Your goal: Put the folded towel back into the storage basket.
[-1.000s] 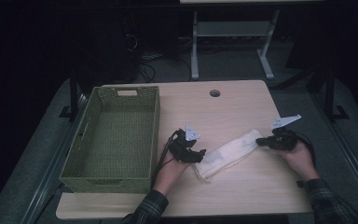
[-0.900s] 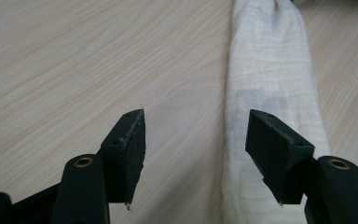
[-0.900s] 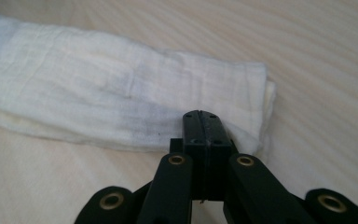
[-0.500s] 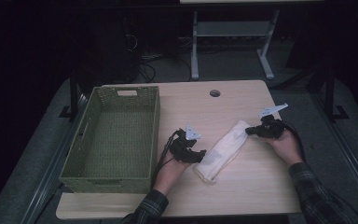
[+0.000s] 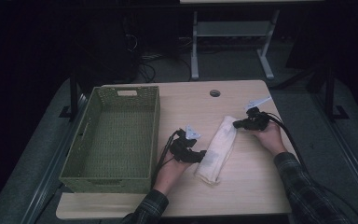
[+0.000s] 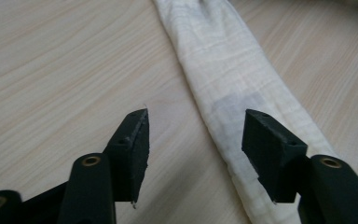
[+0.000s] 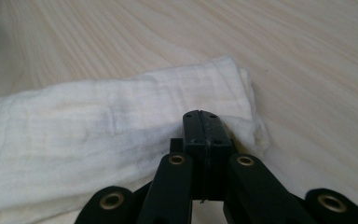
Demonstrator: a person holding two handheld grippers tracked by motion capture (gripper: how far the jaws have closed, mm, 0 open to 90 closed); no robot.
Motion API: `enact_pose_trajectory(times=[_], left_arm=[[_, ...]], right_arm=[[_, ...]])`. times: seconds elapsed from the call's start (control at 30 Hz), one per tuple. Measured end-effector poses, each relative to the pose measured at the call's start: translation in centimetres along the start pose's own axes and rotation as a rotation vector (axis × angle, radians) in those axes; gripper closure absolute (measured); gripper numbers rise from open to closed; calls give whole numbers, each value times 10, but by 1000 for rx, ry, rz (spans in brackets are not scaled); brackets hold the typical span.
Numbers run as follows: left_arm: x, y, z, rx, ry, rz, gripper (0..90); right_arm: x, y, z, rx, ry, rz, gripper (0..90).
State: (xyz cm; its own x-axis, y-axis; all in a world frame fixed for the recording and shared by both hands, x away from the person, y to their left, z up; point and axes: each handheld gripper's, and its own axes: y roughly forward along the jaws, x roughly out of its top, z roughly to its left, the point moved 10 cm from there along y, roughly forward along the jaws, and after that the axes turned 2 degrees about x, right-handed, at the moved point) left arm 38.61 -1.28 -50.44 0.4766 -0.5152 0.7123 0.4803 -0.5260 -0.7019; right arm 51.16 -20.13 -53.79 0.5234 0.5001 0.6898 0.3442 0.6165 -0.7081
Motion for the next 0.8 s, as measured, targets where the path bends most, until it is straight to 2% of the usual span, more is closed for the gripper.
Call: enact_pose_trajectory(times=[0.07,0.17,0.2,0.27,0.37,0.5,0.73,0.8], left_arm=[[-2,0,-3,-9,-3,10,488],[-7,2,-5,-16,10,35,619],[-8,3,-6,-18,3,40,657],[-12,4,-7,-26,11,61,759],[-18,8,-12,-46,17,95,857],[-25,10,-20,-88,41,130,888],[-30,11,-36,-147,96,139,894],[-30,11,-44,-168,117,135,895]], right_arm=[[3,-2,1,-4,2,-14,900],[6,-13,1,-10,1,-48,898],[5,-17,2,-11,6,-54,898],[3,-24,2,-11,0,-56,897],[0,-30,3,-17,4,-51,897],[-3,-32,3,-16,-2,-48,897],[-2,-29,2,-18,-10,-48,897],[-2,-28,3,-18,-14,-44,897]])
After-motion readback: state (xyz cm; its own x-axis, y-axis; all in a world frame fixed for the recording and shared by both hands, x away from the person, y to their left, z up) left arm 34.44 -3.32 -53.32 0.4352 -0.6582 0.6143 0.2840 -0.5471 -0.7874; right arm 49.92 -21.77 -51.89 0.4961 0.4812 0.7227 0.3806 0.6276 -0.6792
